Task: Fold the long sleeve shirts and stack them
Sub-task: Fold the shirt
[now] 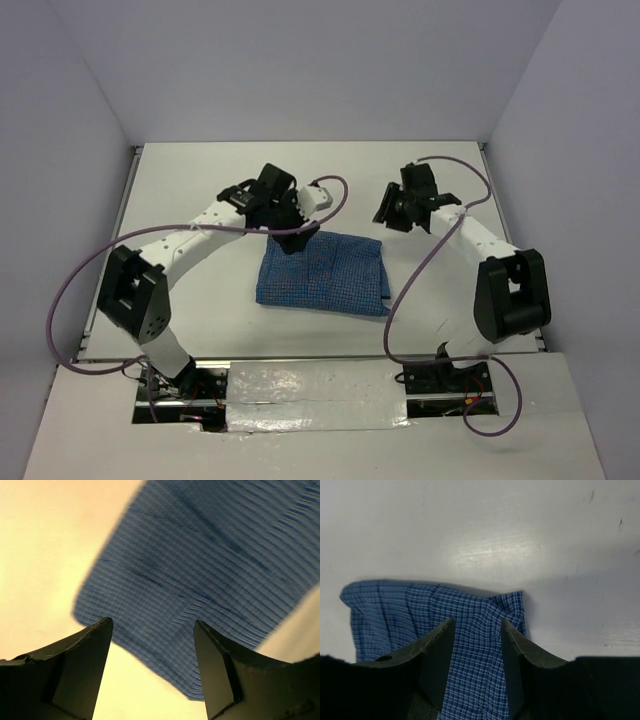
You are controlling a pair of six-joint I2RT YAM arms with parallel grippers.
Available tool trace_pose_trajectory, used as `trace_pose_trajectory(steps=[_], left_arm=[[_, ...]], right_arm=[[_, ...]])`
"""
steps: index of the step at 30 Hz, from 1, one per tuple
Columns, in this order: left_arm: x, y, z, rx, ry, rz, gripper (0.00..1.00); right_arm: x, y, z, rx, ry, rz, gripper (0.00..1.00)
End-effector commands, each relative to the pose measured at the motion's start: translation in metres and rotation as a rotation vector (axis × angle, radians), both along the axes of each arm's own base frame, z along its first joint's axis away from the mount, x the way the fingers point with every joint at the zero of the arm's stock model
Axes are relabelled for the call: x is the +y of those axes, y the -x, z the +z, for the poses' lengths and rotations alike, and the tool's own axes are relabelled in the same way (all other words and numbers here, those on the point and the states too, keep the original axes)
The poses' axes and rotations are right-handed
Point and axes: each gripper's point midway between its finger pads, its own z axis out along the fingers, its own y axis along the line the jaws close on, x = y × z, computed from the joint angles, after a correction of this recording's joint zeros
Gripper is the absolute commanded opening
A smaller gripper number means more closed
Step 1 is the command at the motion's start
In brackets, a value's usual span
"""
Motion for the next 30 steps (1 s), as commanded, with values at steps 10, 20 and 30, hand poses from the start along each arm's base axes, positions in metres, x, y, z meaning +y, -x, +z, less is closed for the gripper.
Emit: trace_pose_trajectory(steps=[10,20,30], left_arm=[[-0.027,0.093,-0.077,0.116,-0.083,-0.181,0.78],[-0.014,0.1,-0.122,0.004,-0.285,-0.272,0.78],[-0.022,0.096,-0.115,-0.015,-0.283,-0.267,0.8]], right_arm=[[0.001,0.015,-0.094,0.246,0.0,0.006,0.35],[-0.003,-0.043,-0.078,0.156,0.002,-0.038,0.0],[-0.009,-0.077,-0.078,0.174,0.033,-0.013,0.26]])
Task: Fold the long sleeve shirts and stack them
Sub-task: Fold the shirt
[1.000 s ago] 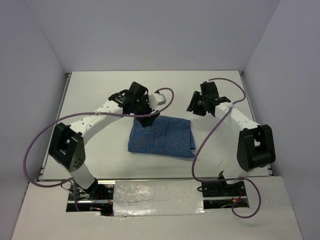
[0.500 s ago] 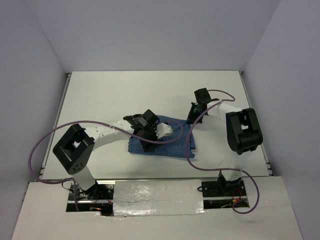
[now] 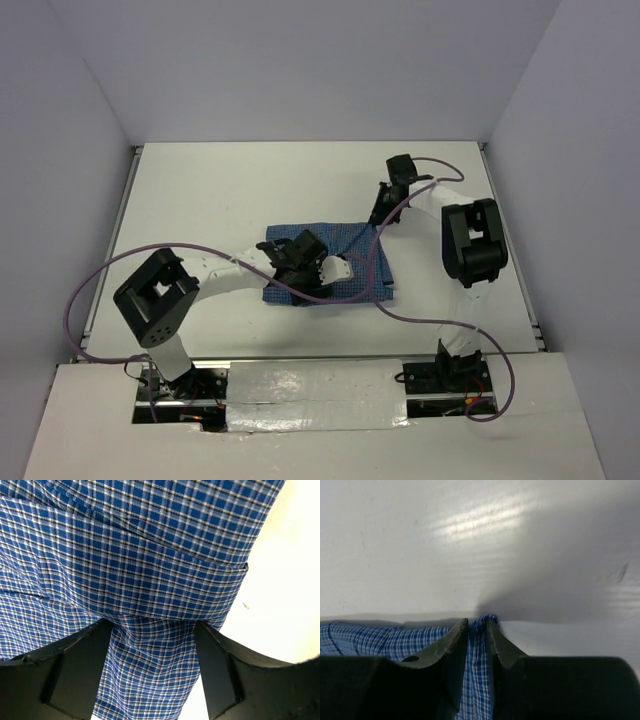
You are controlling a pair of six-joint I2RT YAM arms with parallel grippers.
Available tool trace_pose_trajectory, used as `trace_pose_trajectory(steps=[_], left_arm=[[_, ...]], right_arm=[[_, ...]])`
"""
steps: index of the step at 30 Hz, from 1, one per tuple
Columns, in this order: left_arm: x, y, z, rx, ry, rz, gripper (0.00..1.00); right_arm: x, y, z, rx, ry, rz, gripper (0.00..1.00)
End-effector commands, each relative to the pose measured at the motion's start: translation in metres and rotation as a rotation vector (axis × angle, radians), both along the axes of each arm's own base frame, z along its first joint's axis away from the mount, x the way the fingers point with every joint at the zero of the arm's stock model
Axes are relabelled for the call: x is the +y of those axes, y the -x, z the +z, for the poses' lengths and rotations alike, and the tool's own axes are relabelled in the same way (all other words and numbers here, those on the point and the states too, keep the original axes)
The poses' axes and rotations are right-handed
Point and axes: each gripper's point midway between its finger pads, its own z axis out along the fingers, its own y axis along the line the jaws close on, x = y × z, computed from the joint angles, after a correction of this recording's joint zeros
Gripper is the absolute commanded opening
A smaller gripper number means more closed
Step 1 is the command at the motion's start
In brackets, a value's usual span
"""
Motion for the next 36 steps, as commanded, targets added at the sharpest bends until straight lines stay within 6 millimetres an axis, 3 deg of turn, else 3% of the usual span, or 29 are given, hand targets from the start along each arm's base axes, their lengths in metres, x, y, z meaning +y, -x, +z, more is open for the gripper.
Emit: trace_pose_trajectory(steps=[1,3,4,6,7,9,10,11,12,13,14,15,16,17,18,20,21,26,31,33,36], left_arm=[[0.006,0.003,-0.003,0.024,-0.047,0.009,0.81],[-0.005,-0.005,0.016,0.007,-0.009,0.03,0.82],[-0.004,-0.005,0.022,0.017,-0.011,0.035,0.82],[-0.017,-0.01,0.05,0.003,0.048,0.037,0.84],[-0.021,-0.009,0.059,0.006,0.07,0.031,0.84],[-0.03,-0.003,0.093,0.018,0.151,0.005,0.85],[-0.031,0.001,0.104,0.023,0.175,-0.009,0.85],[-0.032,0.006,0.121,0.033,0.204,-0.028,0.85],[-0.027,0.005,0.125,0.049,0.21,-0.011,0.84],[-0.02,0.006,0.121,0.079,0.208,0.011,0.84],[-0.008,-0.001,0.119,0.122,0.246,0.075,0.83],[0.0,-0.004,0.112,0.15,0.261,0.113,0.83],[0.014,-0.002,0.094,0.195,0.253,0.161,0.81],[0.03,-0.016,0.086,0.22,0.273,0.255,0.8],[0.041,-0.017,0.07,0.255,0.255,0.3,0.78],[0.058,-0.03,0.059,0.267,0.259,0.371,0.77],[0.064,-0.029,0.048,0.275,0.243,0.387,0.76],[0.064,-0.04,0.031,0.249,0.245,0.404,0.77],[0.07,-0.048,0.009,0.28,0.198,0.454,0.78],[0.086,-0.052,-0.002,0.297,0.168,0.504,0.74],[0.127,-0.058,-0.02,0.292,0.073,0.599,0.64]], right_arm=[[-0.018,-0.03,0.022,-0.072,0.063,-0.001,0.3],[-0.024,-0.036,0.041,-0.112,0.103,0.008,0.43],[-0.027,-0.035,0.062,-0.148,0.117,0.004,0.45],[-0.035,-0.03,0.082,-0.187,0.149,-0.011,0.49],[-0.037,-0.025,0.11,-0.243,0.138,-0.019,0.49],[-0.037,-0.004,0.117,-0.249,0.122,-0.033,0.5],[-0.034,0.008,0.141,-0.302,0.099,-0.035,0.49],[-0.028,0.03,0.127,-0.267,0.091,-0.021,0.45],[-0.022,0.04,0.128,-0.275,0.062,-0.029,0.41],[-0.014,0.056,0.142,-0.311,0.023,-0.016,0.37],[0.0,0.082,0.119,-0.258,0.007,0.021,0.24],[0.008,0.091,0.127,-0.28,-0.05,0.003,0.16],[0.02,0.105,0.118,-0.25,-0.094,0.024,0.04],[0.029,0.127,0.096,-0.191,-0.107,0.043,0.01],[0.034,0.142,0.081,-0.147,-0.137,0.029,0.0],[0.04,0.156,0.065,-0.1,-0.144,0.035,0.0],[0.037,0.167,0.045,-0.038,-0.138,0.014,0.0],[0.028,0.179,-0.001,0.074,-0.096,-0.01,0.0],[0.026,0.176,-0.017,0.109,-0.045,0.012,0.0],[0.024,0.175,-0.024,0.124,-0.018,0.024,0.0],[0.04,0.173,-0.025,0.129,-0.01,0.07,0.0]])
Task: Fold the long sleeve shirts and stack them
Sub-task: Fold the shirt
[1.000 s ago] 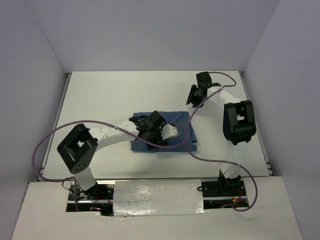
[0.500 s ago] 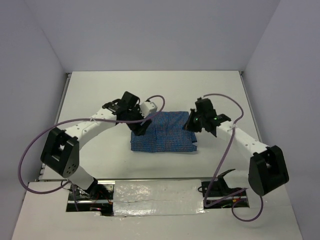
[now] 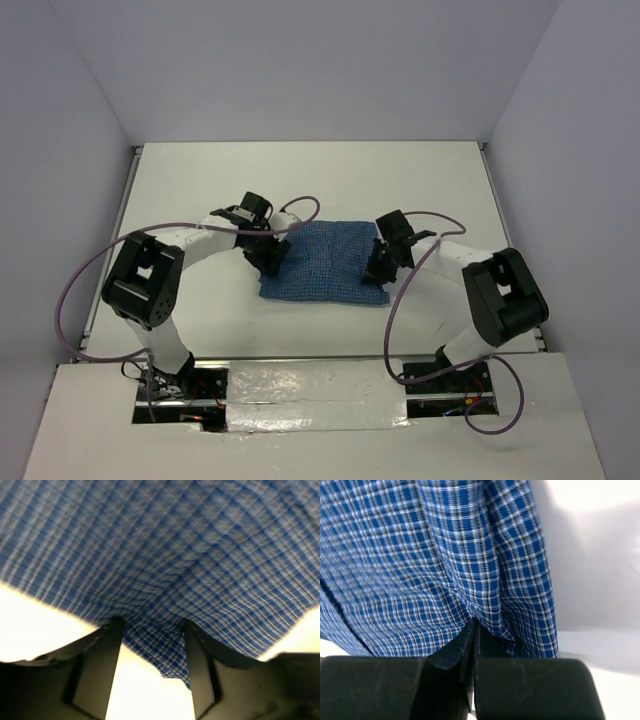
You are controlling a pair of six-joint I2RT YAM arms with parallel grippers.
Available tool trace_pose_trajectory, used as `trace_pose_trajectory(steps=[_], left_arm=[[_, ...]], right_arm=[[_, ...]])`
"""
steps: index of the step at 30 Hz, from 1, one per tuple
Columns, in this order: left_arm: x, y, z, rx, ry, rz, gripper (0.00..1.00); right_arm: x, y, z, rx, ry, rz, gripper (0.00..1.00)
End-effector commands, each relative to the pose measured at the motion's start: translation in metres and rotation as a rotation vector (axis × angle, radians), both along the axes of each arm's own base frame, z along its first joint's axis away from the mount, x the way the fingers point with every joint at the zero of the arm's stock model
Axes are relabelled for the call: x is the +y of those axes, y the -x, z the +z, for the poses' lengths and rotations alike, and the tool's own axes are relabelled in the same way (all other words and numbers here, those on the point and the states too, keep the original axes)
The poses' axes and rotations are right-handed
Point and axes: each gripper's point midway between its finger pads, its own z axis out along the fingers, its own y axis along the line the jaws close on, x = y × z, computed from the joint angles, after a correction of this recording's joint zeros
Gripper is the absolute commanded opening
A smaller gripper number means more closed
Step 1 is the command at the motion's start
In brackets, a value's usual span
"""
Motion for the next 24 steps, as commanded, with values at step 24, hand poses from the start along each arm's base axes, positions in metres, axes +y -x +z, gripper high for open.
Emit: trace_pose_trajectory(steps=[24], left_arm=[[0.276,-0.021,0.003,-0.145,-0.384,0.536,0.61]], right_arm=[[0.315,-0.03,0.03,0.026,-0.287,0.443,0.0]])
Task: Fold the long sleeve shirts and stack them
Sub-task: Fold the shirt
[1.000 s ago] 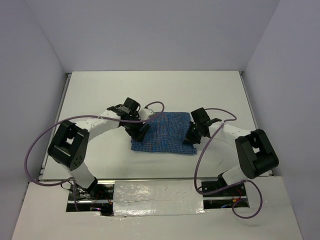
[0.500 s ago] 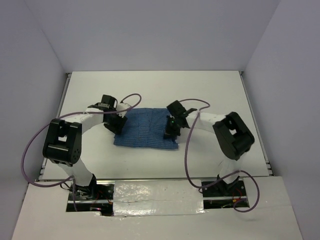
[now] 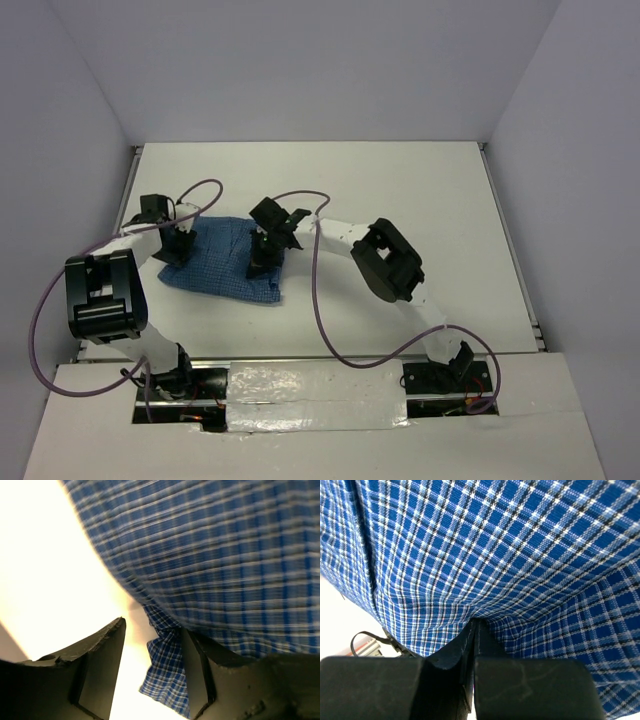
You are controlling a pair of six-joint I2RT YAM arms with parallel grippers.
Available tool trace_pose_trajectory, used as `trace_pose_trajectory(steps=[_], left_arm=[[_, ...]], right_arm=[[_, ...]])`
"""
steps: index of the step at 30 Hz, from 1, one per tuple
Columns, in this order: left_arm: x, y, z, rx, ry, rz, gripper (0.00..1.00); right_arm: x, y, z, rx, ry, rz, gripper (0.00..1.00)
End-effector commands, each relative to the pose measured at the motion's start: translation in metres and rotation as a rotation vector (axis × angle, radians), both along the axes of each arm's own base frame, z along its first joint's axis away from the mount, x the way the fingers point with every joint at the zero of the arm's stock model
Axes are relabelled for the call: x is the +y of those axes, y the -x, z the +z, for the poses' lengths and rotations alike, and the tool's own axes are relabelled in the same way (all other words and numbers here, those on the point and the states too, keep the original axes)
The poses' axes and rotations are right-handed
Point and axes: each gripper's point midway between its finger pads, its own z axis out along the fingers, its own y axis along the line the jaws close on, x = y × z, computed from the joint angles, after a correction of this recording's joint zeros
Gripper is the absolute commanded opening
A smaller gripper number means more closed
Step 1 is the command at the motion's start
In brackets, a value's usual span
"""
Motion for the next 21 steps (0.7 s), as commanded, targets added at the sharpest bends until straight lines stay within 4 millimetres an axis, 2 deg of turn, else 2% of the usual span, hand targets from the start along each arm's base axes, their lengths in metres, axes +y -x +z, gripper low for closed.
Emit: trace_pose_trajectory(steps=[1,5,7,8,11,12,13,15,16,17,18,21], left_arm=[[0.009,-0.003,0.009,0.003,-0.021,0.019,0.62],[0.003,-0.005,0.025,-0.009,0.026,0.056,0.65],[0.001,0.001,0.033,0.006,0.039,0.077,0.65],[0.0,0.004,0.035,0.008,0.044,0.087,0.65],[0.001,0.017,0.034,0.023,0.029,0.108,0.65],[0.001,0.026,0.027,0.047,0.025,0.112,0.65],[0.005,0.026,0.027,0.037,0.002,0.118,0.66],[0.008,0.034,0.017,0.055,-0.019,0.124,0.67],[0.011,0.033,0.014,0.054,-0.035,0.128,0.67],[0.012,0.035,0.01,0.063,-0.041,0.132,0.66],[0.013,0.038,0.003,0.084,-0.046,0.134,0.66],[0.019,0.044,-0.008,0.102,-0.066,0.16,0.66]], right_arm=[[0.006,-0.009,0.019,-0.005,-0.028,-0.036,0.0],[0.001,-0.019,0.034,-0.047,-0.045,-0.043,0.01],[-0.005,-0.029,0.053,-0.1,-0.056,-0.055,0.03],[-0.01,-0.038,0.065,-0.15,-0.05,-0.065,0.04],[-0.028,-0.053,0.079,-0.191,-0.026,-0.093,0.05],[-0.034,-0.056,0.079,-0.195,-0.012,-0.1,0.05],[-0.044,-0.062,0.076,-0.19,0.006,-0.118,0.05],[-0.055,-0.061,0.07,-0.182,0.027,-0.12,0.05],[-0.065,-0.057,0.056,-0.161,0.058,-0.119,0.05],[-0.069,-0.055,0.054,-0.159,0.069,-0.117,0.05],[-0.076,-0.049,0.043,-0.147,0.097,-0.111,0.05],[-0.083,-0.042,0.04,-0.18,0.105,-0.081,0.07]])
